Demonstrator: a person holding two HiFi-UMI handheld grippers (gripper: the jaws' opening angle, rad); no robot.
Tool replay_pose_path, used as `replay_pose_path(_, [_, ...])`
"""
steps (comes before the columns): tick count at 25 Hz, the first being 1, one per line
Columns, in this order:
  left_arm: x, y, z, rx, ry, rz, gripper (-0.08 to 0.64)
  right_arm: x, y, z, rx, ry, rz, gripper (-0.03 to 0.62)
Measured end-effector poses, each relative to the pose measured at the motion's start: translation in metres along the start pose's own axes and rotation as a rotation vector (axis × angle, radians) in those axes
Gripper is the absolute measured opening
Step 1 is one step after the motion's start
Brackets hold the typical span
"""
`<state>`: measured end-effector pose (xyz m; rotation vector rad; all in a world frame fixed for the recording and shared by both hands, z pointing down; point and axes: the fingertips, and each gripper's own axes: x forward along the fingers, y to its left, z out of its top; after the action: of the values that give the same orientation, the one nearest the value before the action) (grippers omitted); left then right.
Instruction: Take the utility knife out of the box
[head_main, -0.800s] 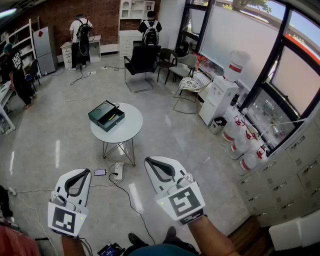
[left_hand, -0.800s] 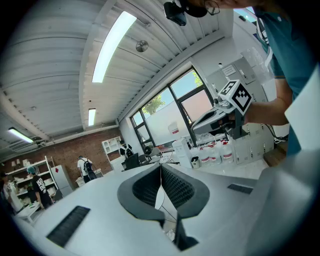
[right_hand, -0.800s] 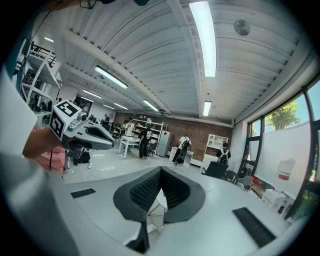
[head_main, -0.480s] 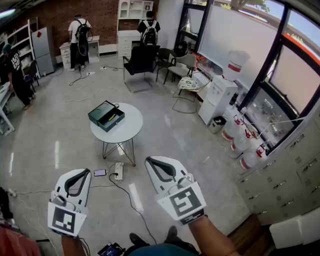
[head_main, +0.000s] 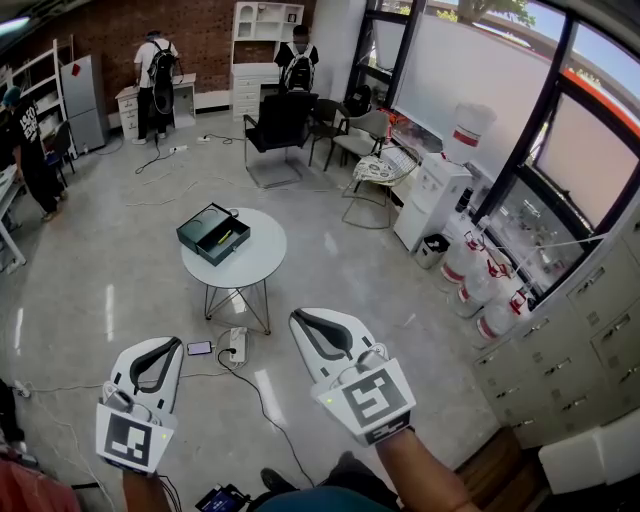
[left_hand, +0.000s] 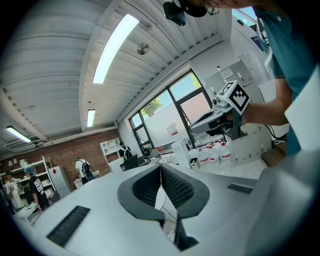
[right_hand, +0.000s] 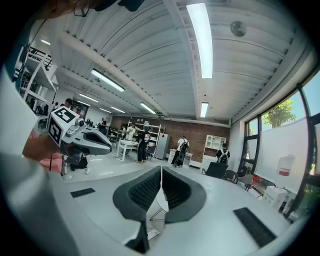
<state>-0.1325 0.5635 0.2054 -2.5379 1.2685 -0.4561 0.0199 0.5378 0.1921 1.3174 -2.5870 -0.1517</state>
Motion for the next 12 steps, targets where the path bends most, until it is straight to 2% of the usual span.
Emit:
replay_pose_path(6, [0.012, 0.005, -0.009, -0.003, 0.006, 0.002, 0.020, 0.020, -0.009, -0.007, -0.069, 0.014, 0.019, 0.038])
replay_pose_path(12, [0.042, 0.030, -0.027, -0.007, 0.044, 0.045, 0.020, 0.072, -0.032, -0.015, -0.078, 0.003, 0.080, 0.038])
